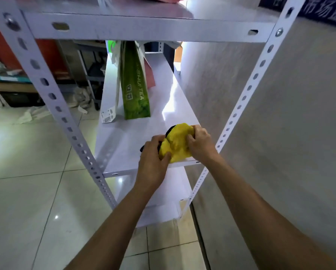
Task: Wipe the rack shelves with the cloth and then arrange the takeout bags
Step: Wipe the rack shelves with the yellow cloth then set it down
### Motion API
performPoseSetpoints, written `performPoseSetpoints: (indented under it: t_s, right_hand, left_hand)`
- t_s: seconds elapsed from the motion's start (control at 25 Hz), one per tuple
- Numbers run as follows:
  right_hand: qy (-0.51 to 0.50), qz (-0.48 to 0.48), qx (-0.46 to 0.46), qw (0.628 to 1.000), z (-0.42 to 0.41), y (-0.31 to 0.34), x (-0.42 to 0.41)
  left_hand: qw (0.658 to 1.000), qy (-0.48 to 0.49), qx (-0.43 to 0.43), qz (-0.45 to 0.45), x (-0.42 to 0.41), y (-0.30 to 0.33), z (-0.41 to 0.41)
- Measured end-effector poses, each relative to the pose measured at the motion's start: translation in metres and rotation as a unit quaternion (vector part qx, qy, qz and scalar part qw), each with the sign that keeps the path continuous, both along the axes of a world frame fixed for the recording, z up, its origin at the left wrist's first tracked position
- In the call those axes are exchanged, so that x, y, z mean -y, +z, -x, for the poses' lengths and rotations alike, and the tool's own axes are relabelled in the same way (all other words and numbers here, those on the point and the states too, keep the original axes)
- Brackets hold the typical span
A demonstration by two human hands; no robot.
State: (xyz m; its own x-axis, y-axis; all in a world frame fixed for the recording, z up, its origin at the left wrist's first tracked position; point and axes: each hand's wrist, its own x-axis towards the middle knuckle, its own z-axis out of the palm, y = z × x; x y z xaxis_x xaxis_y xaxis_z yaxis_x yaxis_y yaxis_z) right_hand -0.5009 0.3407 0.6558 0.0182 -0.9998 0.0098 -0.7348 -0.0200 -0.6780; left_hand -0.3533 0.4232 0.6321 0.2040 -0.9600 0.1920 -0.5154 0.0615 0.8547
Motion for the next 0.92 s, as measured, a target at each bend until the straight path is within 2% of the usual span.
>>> performPoseSetpoints:
  t_s: [0.08,0.12,0.2,0.28,0.44,0.6,0.76,0.92]
  right_hand:
    - [-0.042,0.059,-0.16,0.985,-0.004,-0.007,0.003]
    - [-0.056,0.097,-0.203,0.973,-0.006,-0.01,0.002]
    - [-0.023,0.138,-0.25,0.958,-0.008,-0.022,-0.006]
    - [0.01,0.125,-0.28,0.952,-0.007,-0.039,-0.019]
    - [-0.008,0.097,-0.292,0.951,0.0,-0.058,-0.02]
    - [-0.028,0.073,-0.278,0.958,-0.003,-0.059,-0.014]
    - [-0.004,0.107,-0.235,0.966,0.003,-0.054,-0.029]
    - [0.009,0.16,-0.185,0.97,0.012,-0.049,-0.054]
  left_hand:
    - [0.995,-0.012,0.095,-0.01,0.014,-0.009,0.002]
    - [0.988,-0.006,0.153,-0.013,0.019,-0.014,0.004]
    - [0.965,0.01,0.262,-0.008,0.021,-0.023,0.004]
    - [0.952,-0.02,0.305,0.001,0.024,-0.033,0.0]
    - [0.948,-0.07,0.309,0.027,0.035,-0.041,-0.001]
    - [0.941,-0.078,0.329,0.025,0.045,-0.042,0.004]
    - [0.934,-0.082,0.347,0.003,0.035,-0.043,0.003]
    - [0.943,-0.064,0.327,-0.014,0.007,-0.034,0.006]
